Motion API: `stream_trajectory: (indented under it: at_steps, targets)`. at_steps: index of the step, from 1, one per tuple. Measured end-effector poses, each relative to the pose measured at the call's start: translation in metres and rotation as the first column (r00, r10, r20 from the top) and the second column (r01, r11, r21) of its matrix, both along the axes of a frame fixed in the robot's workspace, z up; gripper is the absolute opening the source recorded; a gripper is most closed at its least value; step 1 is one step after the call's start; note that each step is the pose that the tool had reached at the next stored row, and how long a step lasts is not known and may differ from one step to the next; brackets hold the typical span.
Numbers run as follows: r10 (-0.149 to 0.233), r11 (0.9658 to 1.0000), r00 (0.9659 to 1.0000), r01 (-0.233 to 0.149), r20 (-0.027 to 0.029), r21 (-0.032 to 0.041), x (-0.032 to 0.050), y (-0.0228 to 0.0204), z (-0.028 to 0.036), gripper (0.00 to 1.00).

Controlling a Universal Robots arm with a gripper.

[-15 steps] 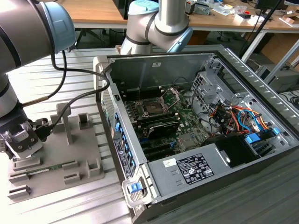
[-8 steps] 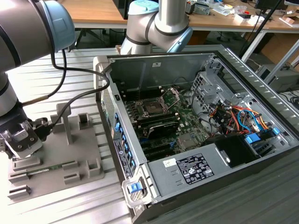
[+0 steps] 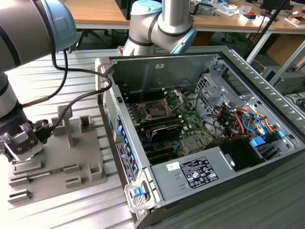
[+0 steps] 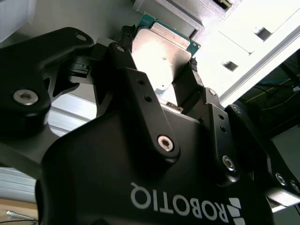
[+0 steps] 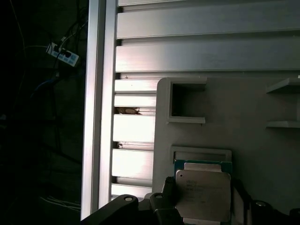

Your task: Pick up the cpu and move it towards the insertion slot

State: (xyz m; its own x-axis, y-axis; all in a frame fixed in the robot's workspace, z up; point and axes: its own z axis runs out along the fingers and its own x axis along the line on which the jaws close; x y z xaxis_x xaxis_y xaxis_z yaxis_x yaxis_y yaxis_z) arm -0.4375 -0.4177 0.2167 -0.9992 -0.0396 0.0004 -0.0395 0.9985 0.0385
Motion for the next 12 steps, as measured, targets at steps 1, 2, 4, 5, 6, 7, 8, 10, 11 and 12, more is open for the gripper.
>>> stream_trajectory:
  at_steps: [1,2,4,5,6,7,8,10,11,12]
  targets:
    - [0.0,1.0,1.0,0.0,0.0,0.0,0.0,0.0,0.0004,0.55]
    - [0.0,1.0,1.0,0.0,0.0,0.0,0.0,0.0,0.0006,0.55]
    - [0.0,1.0,1.0,0.0,0.0,0.0,0.0,0.0,0.0016,0.55]
    - [0.0,1.0,1.0,0.0,0.0,0.0,0.0,0.0,0.0019,0.55]
    - [0.0,1.0,1.0,0.0,-0.0001,0.0,0.0,0.0,0.0024,0.55]
    - [0.0,1.0,1.0,0.0,0.0,0.0,0.0,0.0,0.0028,0.55]
    - [0.0,1.0,1.0,0.0,0.0,0.0,0.0,0.0,0.0031,0.55]
    - [0.0,1.0,1.0,0.0,0.0,0.0,0.0,0.0,0.0036,0.55]
    - [0.0,1.0,1.0,0.0,0.0,0.0,0.0,0.0,0.0039,0.55]
    - [0.0,1.0,1.0,0.0,0.0,0.0,0.0,0.0,0.0042,0.55]
